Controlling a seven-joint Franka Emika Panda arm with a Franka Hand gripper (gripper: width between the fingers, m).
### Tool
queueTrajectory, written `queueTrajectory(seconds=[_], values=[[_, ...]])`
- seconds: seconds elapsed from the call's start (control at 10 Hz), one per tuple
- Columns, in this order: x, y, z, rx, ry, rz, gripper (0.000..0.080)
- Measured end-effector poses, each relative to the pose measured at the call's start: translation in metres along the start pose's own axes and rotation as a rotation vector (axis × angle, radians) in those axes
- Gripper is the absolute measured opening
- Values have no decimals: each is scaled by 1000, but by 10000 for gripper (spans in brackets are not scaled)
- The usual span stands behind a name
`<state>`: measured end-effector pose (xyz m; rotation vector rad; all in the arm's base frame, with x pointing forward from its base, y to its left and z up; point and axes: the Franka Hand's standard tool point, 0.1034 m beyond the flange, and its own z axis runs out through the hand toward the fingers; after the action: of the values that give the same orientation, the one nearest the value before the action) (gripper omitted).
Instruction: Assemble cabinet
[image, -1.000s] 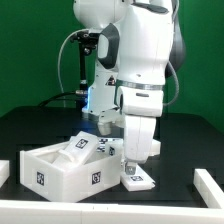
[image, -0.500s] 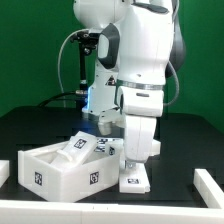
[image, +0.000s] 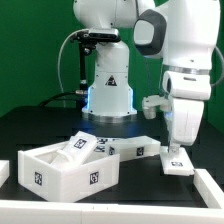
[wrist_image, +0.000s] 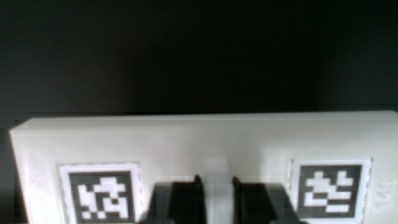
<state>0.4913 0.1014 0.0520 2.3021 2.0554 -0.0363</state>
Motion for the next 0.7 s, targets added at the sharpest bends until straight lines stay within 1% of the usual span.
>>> queueTrajectory(seconds=[0.1,0.3,0.4,0.5,0.6,0.7], values=[[-2,-1,3,6,-2,2,61],[-1,-1,3,6,-2,1,62],[-5,-2,2,13,-9,-1,62],[-19,-4,-6,25,-29,8,62],[-23,-6,-16,3,-29,-52,62],[-20,-11,-21,-20,-15,-98,62]])
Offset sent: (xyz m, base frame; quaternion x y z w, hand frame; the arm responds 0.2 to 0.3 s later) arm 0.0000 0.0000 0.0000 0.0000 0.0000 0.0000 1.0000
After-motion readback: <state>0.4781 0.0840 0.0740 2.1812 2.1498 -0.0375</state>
